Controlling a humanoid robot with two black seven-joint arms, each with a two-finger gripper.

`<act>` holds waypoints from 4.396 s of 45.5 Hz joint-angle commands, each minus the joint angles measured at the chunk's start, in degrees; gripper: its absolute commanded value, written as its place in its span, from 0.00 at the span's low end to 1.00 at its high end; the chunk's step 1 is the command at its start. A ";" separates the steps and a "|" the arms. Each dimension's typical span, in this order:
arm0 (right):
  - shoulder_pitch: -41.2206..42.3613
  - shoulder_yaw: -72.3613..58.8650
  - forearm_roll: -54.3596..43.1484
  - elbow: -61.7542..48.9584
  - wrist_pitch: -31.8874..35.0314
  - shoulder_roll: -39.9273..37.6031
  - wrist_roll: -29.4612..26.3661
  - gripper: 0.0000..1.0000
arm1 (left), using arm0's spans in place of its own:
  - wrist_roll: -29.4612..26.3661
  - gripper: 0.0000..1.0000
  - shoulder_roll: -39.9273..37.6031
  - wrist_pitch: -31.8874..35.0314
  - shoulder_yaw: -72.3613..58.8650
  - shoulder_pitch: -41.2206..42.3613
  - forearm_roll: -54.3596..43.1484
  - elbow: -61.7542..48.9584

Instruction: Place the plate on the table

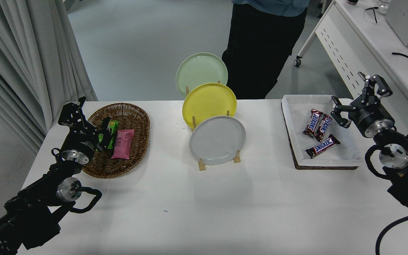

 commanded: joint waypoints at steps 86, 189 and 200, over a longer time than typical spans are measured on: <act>25.24 -47.57 -4.32 39.57 -2.99 -18.77 -2.29 0.99 | -0.02 1.00 0.00 0.00 0.00 0.01 -0.07 0.00; 23.13 -31.41 21.61 40.46 -37.62 2.32 -32.35 0.99 | -0.02 1.00 0.00 0.00 0.00 -0.07 0.02 0.00; 23.05 -29.83 15.55 39.31 -36.57 5.13 -32.26 0.99 | -0.02 1.00 0.00 0.00 0.00 0.01 0.02 0.00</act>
